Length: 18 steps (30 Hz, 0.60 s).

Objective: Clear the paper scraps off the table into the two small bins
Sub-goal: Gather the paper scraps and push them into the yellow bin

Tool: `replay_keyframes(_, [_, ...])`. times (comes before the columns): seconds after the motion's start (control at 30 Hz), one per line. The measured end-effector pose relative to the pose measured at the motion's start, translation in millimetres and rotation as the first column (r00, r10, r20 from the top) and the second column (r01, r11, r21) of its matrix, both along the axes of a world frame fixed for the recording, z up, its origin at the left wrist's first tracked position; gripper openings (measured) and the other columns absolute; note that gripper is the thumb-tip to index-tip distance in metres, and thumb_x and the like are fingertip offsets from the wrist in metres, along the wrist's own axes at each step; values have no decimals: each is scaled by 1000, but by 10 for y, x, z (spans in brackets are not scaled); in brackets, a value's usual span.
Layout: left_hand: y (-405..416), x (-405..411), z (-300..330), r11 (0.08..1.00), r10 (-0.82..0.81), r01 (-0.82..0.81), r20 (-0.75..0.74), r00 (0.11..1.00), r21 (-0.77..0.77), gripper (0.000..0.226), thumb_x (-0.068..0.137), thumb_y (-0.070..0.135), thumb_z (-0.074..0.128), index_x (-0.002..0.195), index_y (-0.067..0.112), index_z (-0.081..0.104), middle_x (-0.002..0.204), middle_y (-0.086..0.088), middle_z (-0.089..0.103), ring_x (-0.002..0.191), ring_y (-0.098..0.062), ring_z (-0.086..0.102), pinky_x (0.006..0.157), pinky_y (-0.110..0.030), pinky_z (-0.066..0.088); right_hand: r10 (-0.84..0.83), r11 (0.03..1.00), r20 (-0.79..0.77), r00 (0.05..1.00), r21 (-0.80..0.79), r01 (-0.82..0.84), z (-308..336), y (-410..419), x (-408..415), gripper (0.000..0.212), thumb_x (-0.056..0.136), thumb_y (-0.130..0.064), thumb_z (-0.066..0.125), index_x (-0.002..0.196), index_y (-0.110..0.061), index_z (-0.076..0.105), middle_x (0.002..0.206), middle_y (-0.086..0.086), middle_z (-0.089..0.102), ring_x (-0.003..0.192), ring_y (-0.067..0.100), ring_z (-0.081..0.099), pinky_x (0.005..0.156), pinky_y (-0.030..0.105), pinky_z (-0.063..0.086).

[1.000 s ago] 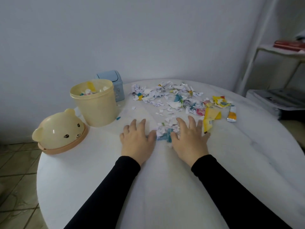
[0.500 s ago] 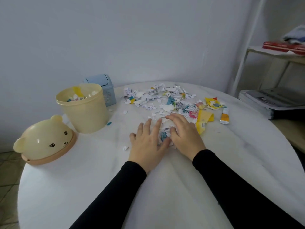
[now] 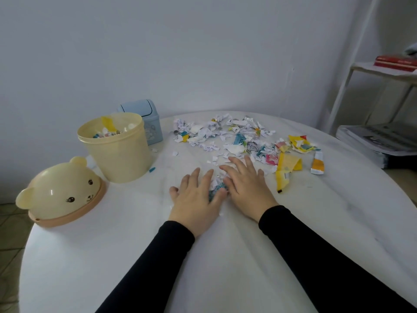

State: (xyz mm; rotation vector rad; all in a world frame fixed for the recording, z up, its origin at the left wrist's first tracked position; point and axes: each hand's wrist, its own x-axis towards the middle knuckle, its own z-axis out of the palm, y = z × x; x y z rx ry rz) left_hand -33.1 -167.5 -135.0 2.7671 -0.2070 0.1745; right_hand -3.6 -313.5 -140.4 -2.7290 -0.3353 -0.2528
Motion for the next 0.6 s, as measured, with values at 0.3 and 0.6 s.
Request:
replay_keyframes(0.3, [7,110,-87,1000,-4,3,113,994,11,30,98,31,37,122,21,52,127,1,46,117,-23,40,94,-34,32,-53,990,14,999,-127,54,0,35,88,38,99,-48,33,124,-27,52,133,-3,47,120,25,39,94,41,34])
replay_keyframes(0.6, [111,103,-69,967,15,20,134,991,-253,32,91,-1,47,118,6,62,113,-13,53,108,-27,52,87,-13,30,-118,988,52,992,-94,122,70,155,-20,35,99,-29,37,95,-5,62,97,14,64,90,30,59,66,29,36])
